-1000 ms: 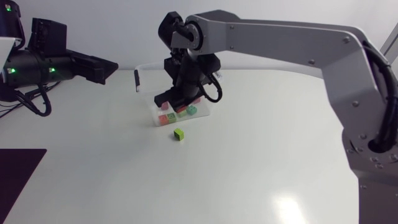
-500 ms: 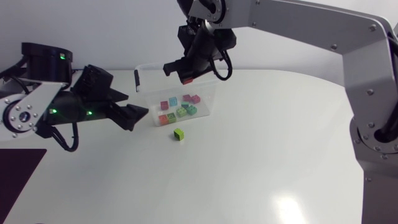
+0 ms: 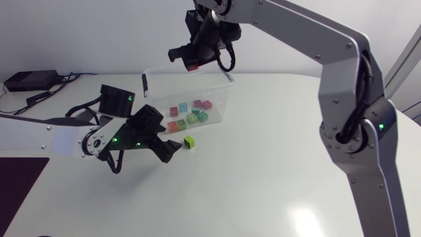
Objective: Place the duplo bricks in the container
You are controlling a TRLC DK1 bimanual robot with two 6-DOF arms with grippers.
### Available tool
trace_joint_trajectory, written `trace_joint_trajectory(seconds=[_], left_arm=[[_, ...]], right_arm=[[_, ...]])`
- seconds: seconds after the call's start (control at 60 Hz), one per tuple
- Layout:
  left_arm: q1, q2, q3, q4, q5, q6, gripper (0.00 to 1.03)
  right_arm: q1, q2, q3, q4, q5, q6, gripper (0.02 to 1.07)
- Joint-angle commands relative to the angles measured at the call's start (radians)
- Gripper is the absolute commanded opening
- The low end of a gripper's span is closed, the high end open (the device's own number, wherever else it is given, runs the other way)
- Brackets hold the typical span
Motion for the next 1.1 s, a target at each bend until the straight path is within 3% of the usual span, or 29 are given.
trace_joint_trajectory(seconds=[0.0,0.017,0.067,0.183,0.367,0.617,1.083], left_arm=[[-0.007,0.058,0.021,0.026,-0.003,0.017,0.98],[-0.007,0.067,0.024,0.035,-0.003,0.019,0.98],[-0.009,0.083,0.029,0.049,-0.003,0.019,0.98],[-0.025,0.126,0.046,0.069,-0.005,0.019,0.98],[-0.053,0.190,0.076,0.109,-0.026,0.019,0.98],[-0.062,0.294,0.145,0.143,-0.043,0.020,0.98],[-0.050,0.379,0.237,0.109,-0.045,0.029,0.94]], right_arm=[[-0.003,0.070,0.070,-0.037,0.012,0.026,0.63],[-0.003,0.076,0.079,-0.040,0.014,0.026,0.72],[-0.001,0.084,0.091,-0.051,0.015,0.026,0.86],[-0.004,0.068,0.091,-0.062,0.021,0.030,0.96],[-0.006,-0.043,-0.024,-0.056,0.020,0.039,1.00],[-0.018,-0.329,-0.424,0.087,0.000,0.047,1.00],[-0.080,-0.620,-0.847,0.193,-0.071,0.019,1.00]])
